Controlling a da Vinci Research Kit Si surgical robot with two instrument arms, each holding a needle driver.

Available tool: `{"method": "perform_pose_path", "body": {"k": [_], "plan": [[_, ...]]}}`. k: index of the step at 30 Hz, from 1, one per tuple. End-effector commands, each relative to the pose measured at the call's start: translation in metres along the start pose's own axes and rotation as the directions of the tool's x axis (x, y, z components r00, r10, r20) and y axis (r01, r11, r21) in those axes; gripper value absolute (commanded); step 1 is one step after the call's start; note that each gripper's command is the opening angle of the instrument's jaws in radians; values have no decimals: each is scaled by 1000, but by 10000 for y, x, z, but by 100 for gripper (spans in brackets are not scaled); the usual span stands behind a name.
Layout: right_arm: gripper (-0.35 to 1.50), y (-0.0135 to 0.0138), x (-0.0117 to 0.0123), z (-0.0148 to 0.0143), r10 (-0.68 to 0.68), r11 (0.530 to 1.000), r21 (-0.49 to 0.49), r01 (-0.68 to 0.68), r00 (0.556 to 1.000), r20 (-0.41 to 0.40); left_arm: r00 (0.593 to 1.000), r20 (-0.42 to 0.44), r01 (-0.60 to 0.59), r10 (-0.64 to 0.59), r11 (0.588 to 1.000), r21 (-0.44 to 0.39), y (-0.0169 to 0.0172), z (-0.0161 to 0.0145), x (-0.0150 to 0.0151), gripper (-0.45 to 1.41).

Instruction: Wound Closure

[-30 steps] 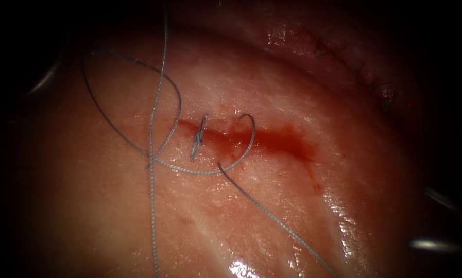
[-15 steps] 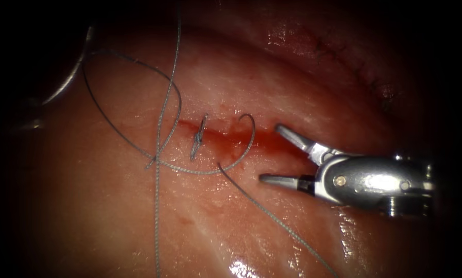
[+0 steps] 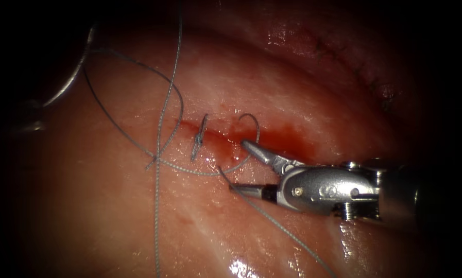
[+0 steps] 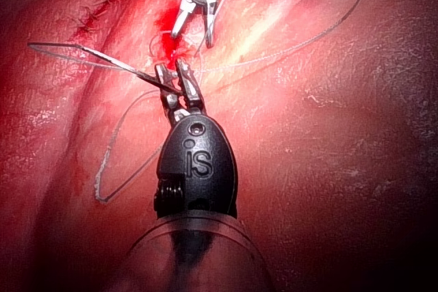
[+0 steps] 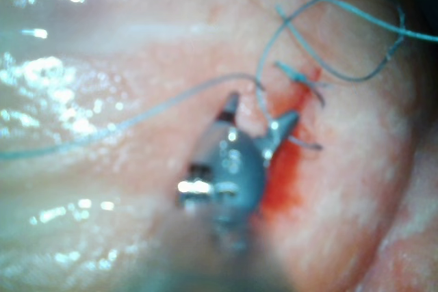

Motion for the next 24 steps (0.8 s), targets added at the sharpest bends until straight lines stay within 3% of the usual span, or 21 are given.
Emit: {"method": "perform_pose_path", "body": {"k": [1, 10, 12, 13, 15, 21, 24], "plan": [[120, -5, 7, 8, 7, 1000, -2, -7, 1000, -7, 1000, -1, 4, -4, 1000, -3, 6, 4, -7, -45], [120, -4, 20, 25, 16, 1000, -1, -16, 1000, -15, 1000, -1, 3, -3, 1000, -3, 6, 4, -8, -45], [94, -6, 17, 27, 13, 1000, -1, -13, 1000, -16, 1000, -1, 3, -3, 1000, -3, 7, 4, -8, -45], [58, -7, 15, 27, 11, 1000, -3, -11, 1000, -19, 1000, -1, 3, -3, 1000, -3, 7, 4, -8, -45], [-35, -7, 10, 25, 8, 1000, 24, -8, 1000, -26, 1000, -1, 3, -3, 1000, -3, 7, 4, -8, -45], [-35, -6, 4, 4, 56, 997, 57, -55, 998, -20, 1000, -1, 2, -2, 1000, -7, 7, 4, -8, -45], [-35, -23, 24, -46, 56, 997, 49, -54, 998, -36, 1000, 1, 2, -2, 1000, -9, 7, 4, -8, -45]]}}
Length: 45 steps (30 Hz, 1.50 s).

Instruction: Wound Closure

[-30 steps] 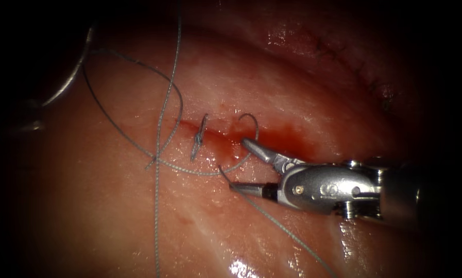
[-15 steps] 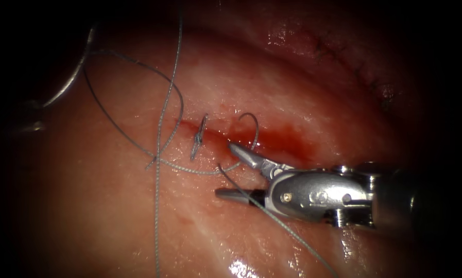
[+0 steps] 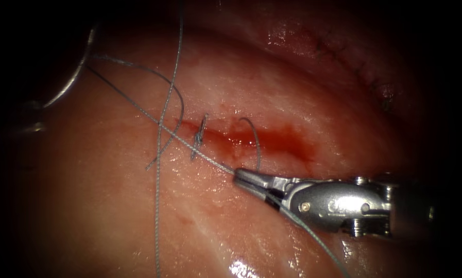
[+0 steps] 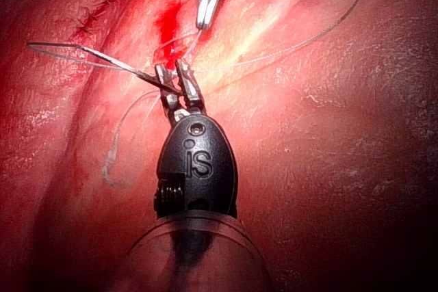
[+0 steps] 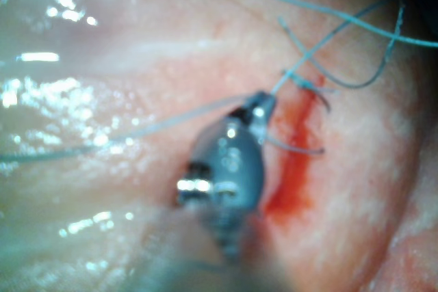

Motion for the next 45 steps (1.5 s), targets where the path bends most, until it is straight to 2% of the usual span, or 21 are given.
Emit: {"method": "perform_pose_path", "body": {"k": [1, 9, 13, 18, 26, 27, 28, 29, 31, 33, 34, 36, 37, 38, 39, 41, 43, 45], "plan": [[-35, -20, 7, -20, 3, 1000, -7, -3, 1000, -9, 1000, 0, 3, -3, 1000, -3, 6, 4, -7, -45], [-35, -70, 42, -109, 5, 1000, -12, -5, 1000, -9, 1000, 0, 3, -3, 1000, -3, 6, 5, -7, -45], [-35, -85, 40, -138, 1, 1000, 6, -1, 1000, 6, 1000, 0, 3, -3, 1000, -3, 6, 4, -7, -45], [-35, -98, 39, -204, 49, 996, 77, -53, 997, 55, 1000, 0, 3, -3, 1000, -2, 6, 5, -7, -45], [-35, -103, 55, -230, 51, 991, 117, -60, 996, 79, 1000, -1, 0, 0, 1000, -7, 10, 11, -9, -45], [25, -100, 57, -228, 61, 991, 115, -70, 995, 79, 1000, 1, -1, 1, 1000, -9, 10, 12, -10, -45], [77, -97, 57, -226, 66, 994, 87, -74, 994, 84, 1000, 0, -1, 1, 1000, -10, 10, 12, -10, -45], [143, -84, 57, -221, 92, 996, -7, -92, 990, 108, 1000, 0, -1, 1, 1000, -10, 10, 12, -10, -45], [148, -72, 55, -218, 110, 993, -45, -105, 987, 116, 1000, 0, -1, 1, 1000, -9, 10, 12, -10, -45], [148, -51, 50, -218, 101, 995, -36, -96, 983, 157, 1000, 0, -1, 1, 1000, -10, 10, 11, -10, -45], [148, -51, 50, -218, 101, 995, -36, -96, 983, 157, 1000, 0, -1, 1, 1000, -10, 10, 11, -10, -45], [146, -15, 37, -213, 65, 998, -37, -59, 977, 205, 1000, 0, -1, 1, 1000, -11, 9, 10, -11, -45], [146, 4, 27, -206, 42, 999, -11, -40, 965, 259, 1000, 0, -1, 1, 1000, -11, 9, 11, -11, -45], [145, 9, 25, -202, 37, 999, -6, -37, 959, 281, 1000, 0, -1, 1, 1000, -9, 10, 12, -11, -45], [143, 18, 21, -190, 51, 999, -14, -49, 962, 268, 1000, -3, -10, 10, 1000, -12, 14, 17, -11, -45], [143, 21, 20, -184, 57, 998, -16, -55, 969, 242, 1000, -2, -8, 8, 1000, -20, 19, 22, -13, -45], [145, 24, 22, -172, 159, 987, 1, -160, 980, 123, 1000, 8, -16, 16, 999, -35, 26, 31, -17, -45], [145, 22, 26, -163, 268, 963, 21, -269, 962, 60, 1000, 10, -8, 8, 999, -42, 29, 37, -21, -45]]}}
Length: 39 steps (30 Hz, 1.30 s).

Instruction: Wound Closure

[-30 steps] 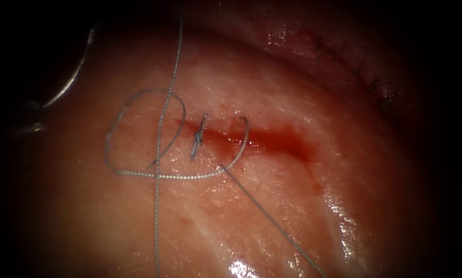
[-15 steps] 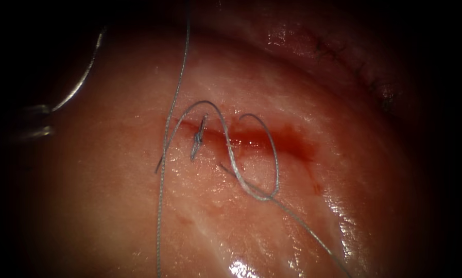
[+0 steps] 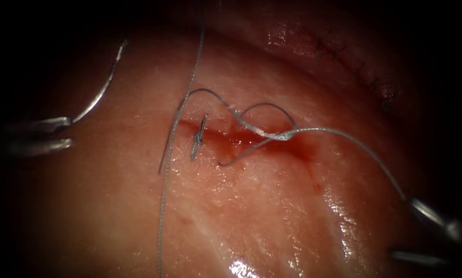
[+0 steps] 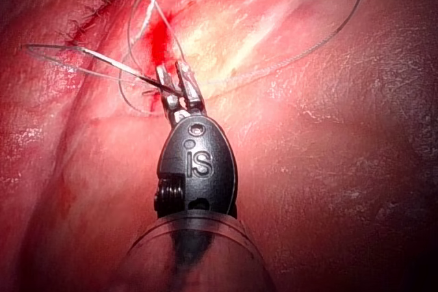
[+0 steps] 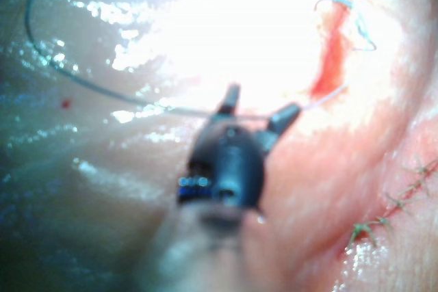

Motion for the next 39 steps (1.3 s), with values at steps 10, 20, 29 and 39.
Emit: {"method": "perform_pose_path", "body": {"k": [10, 20, 29, 39], "plan": [[133, -3, 14, -12, 117, 968, 225, -112, 993, -7, 1000, -4, 8, -8, 1000, -14, 0, 1, -10, -45], [148, 91, 16, -86, 107, 992, 57, -113, 990, 90, 1000, -6, 8, -8, 1000, -16, -1, -1, -11, -45], [145, 152, 24, -187, 245, 967, 84, -240, 968, -58, 1000, -6, 8, -8, 1000, -17, -1, -2, -11, -45], [146, 137, 66, -54, 235, 971, -24, -236, 970, -61, 1000, -5, 7, -7, 1000, -13, 1, 2, -11, -45]]}}
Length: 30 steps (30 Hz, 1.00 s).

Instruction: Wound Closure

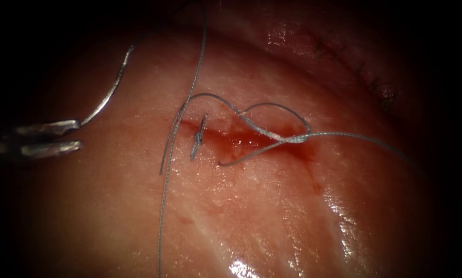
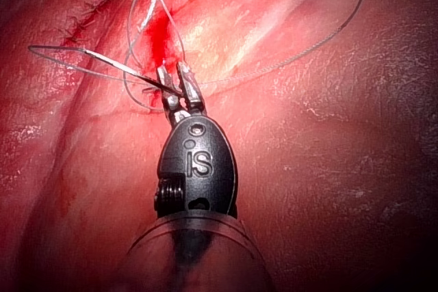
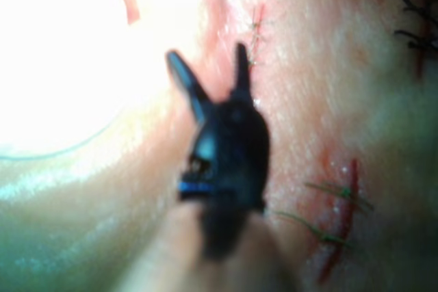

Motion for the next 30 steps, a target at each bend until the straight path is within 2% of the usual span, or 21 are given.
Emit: {"method": "perform_pose_path", "body": {"k": [1, 3, 4, 9, 12, 13, 14, 17, 18, 20, 21, 23, 24, 25, 30], "plan": [[146, -26, 8, 64, -51, 999, 10, 51, 999, -9, 1000, -1, 3, -3, 1000, -3, 6, 4, -8, -45], [146, -58, 23, 123, -121, 992, 28, 122, 992, -18, 1000, -2, 3, -3, 1000, -4, 5, 3, -9, -45], [146, -58, 23, 123, -121, 992, 28, 122, 992, -18, 1000, -2, 3, -3, 1000, -4, 5, 3, -9, -45], [143, -103, 38, 187, -191, 978, 71, 194, 981, -44, 1000, -2, 8, -8, 1000, -5, 5, 3, -10, -45], [134, -128, 37, 218, -237, 965, 108, 240, 971, -38, 1000, -2, 8, -8, 1000, -5, 5, 3, -10, -45], [124, -140, 31, 236, -265, 956, 124, 267, 964, -35, 1000, -2, 8, -8, 1000, -5, 5, 3, -10, -45], [124, -140, 31, 236, -265, 956, 124, 267, 964, -35, 1000, -2, 8, -8, 1000, -5, 5, 3, -10, -45], [121, -157, 11, 264, -316, 938, 142, 316, 948, -26, 1000, -2, 8, -8, 1000, -5, 5, 3, -10, -45], [118, -163, -5, 278, -351, 923, 170, 346, 937, -2, 1000, -2, 8, -8, 1000, -5, 5, 2, -10, -45], [118, -164, -19, 287, -383, 912, 175, 371, 923, 35, 1000, -2, 8, -8, 1000, -6, 4, 2, -10, -45], [116, -163, -33, 296, -413, 901, 177, 396, 908, 73, 1000, -3, 8, -8, 1000, -6, 4, 2, -10, -45], [116, -163, -41, 300, -431, 894, 179, 411, 898, 90, 1000, -2, 8, -8, 1000, -6, 4, 2, -10, -45], [116, -161, -51, 304, -452, 885, 185, 427, 884, 121, 1000, -2, 8, -8, 1000, -6, 4, 2, -10, -45], [116, -156, -67, 304, -492, 867, 194, 458, 850, 189, 1000, -2, 8, -8, 1000, -6, 5, 2, -10, -45], [116, -154, -86, 304, -521, 852, 211, 480, 819, 241, 1000, -3, 8, -8, 1000, -7, 4, 0, -10, -45]]}}
